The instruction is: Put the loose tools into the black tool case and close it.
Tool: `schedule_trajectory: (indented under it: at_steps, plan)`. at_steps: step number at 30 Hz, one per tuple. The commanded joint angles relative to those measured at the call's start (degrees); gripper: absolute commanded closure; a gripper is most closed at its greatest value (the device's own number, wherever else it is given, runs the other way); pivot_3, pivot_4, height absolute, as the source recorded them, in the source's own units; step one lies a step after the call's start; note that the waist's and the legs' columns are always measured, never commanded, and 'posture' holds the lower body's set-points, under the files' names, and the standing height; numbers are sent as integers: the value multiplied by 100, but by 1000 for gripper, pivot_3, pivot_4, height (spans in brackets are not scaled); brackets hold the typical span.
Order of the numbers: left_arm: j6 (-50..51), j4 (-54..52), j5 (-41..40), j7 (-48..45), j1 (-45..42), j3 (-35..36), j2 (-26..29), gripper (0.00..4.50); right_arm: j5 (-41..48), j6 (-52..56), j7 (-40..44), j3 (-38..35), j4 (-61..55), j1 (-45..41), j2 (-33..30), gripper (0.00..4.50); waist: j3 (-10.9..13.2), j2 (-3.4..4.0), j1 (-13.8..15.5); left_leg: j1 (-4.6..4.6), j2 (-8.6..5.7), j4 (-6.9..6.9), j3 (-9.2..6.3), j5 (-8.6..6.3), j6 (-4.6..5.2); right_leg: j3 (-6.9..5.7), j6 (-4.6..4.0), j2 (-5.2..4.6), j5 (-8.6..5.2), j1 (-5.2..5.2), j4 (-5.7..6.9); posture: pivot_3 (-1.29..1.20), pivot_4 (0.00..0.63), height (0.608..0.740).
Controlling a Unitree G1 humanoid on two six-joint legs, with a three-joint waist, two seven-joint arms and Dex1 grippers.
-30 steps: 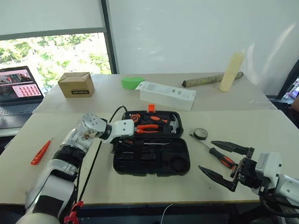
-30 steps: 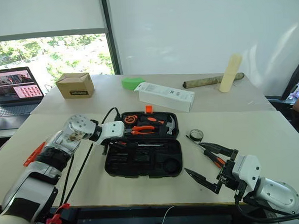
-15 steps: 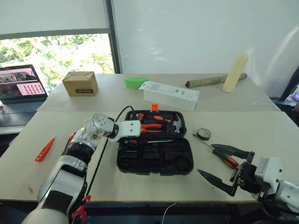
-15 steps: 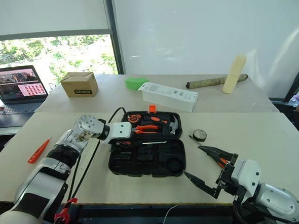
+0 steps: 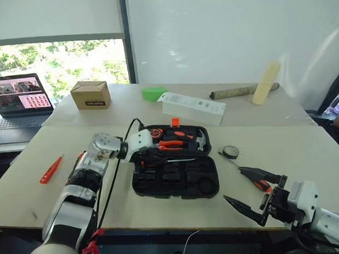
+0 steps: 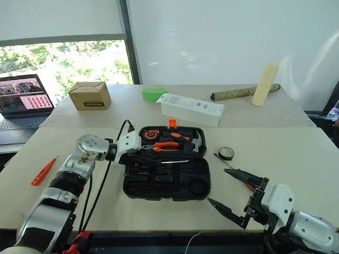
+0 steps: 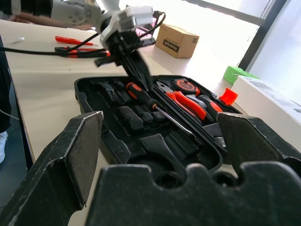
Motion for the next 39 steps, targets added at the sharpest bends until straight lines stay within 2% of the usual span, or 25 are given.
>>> schedule_trajectory:
  at_steps: [1,12,17,19,24,26,27,28,29,33,35,37,39]
  plan:
    - [217,-75,99,247,-74,23,-84,4455,24,-4,-8,-56,-35,-42,-6,0,0,0,-6,0,-1,0,0,0,0,0,0,0,0,0,0,0,150,740]
    - [532,8,581,633,86,-301,-247,4455,32,-28,-16,-93,-59,31,6,0,-4,3,7,26,-2,3,-1,-1,2,1,0,-2,0,24,3,0,150,740]
    - [1299,-138,661,740,268,-447,-495,4455,54,-19,-58,-146,-102,91,16,0,-21,20,41,43,-2,7,-3,-4,6,4,2,-7,5,41,7,0,150,740]
    - [1201,-386,510,739,398,-331,-493,4455,87,10,-96,-244,-163,192,-1,0,-31,34,57,47,-3,10,-4,-5,8,7,3,-8,5,45,8,0,150,740]
    - [104,-994,-714,402,755,840,-244,4455,479,164,-180,-1008,-197,853,-3,0,-39,45,26,32,1,11,-2,-5,9,20,1,-7,6,22,15,0,150,740]
    - [-186,-1201,-1200,86,1056,1335,100,3932,442,30,-59,-1387,101,1292,65,0,-36,42,6,10,6,11,-6,-4,7,15,-2,-2,7,6,14,0,150,740]
    - [-263,-1289,-1438,-125,1224,1537,271,3832,409,-42,-11,-1543,268,1472,107,0,-36,43,-20,2,9,12,-6,-1,1,13,-7,1,10,-2,14,0,150,740]
    - [-311,-1352,-1602,-265,1339,1659,380,3433,394,-91,25,-1644,378,1586,135,0,-36,43,-34,3,9,9,-5,0,0,13,-8,3,10,-3,12,0,150,740]
    - [-374,-1388,-1758,-475,1553,1815,585,3228,349,-161,58,-1763,554,1698,169,0,-36,44,-42,7,12,8,-5,0,0,13,-9,5,10,-1,12,0,150,740]
    - [-279,-1611,-2104,-1072,2507,2247,1433,1732,103,-57,-25,-2029,1078,1930,117,0,-43,64,-115,59,11,-24,21,-6,6,37,-9,-4,7,22,2,0,150,740]
    - [-296,-1761,-2192,-1136,2926,2387,1648,1077,135,329,-110,-1990,960,1800,-89,0,-41,65,-112,64,10,-31,24,-7,8,41,-4,-8,-2,22,2,0,150,740]
    - [-104,-2051,-2352,-1145,3285,2493,1741,138,264,867,-164,-1851,753,1437,-456,0,-40,66,-111,63,13,-28,25,-7,7,41,-13,-12,-6,20,2,0,150,740]
    - [113,-2359,-2527,-1094,3527,2560,1721,25,246,1563,-279,-1599,690,835,-948,0,-39,65,-111,65,13,-19,32,-5,5,46,-40,-21,-7,20,4,0,150,740]
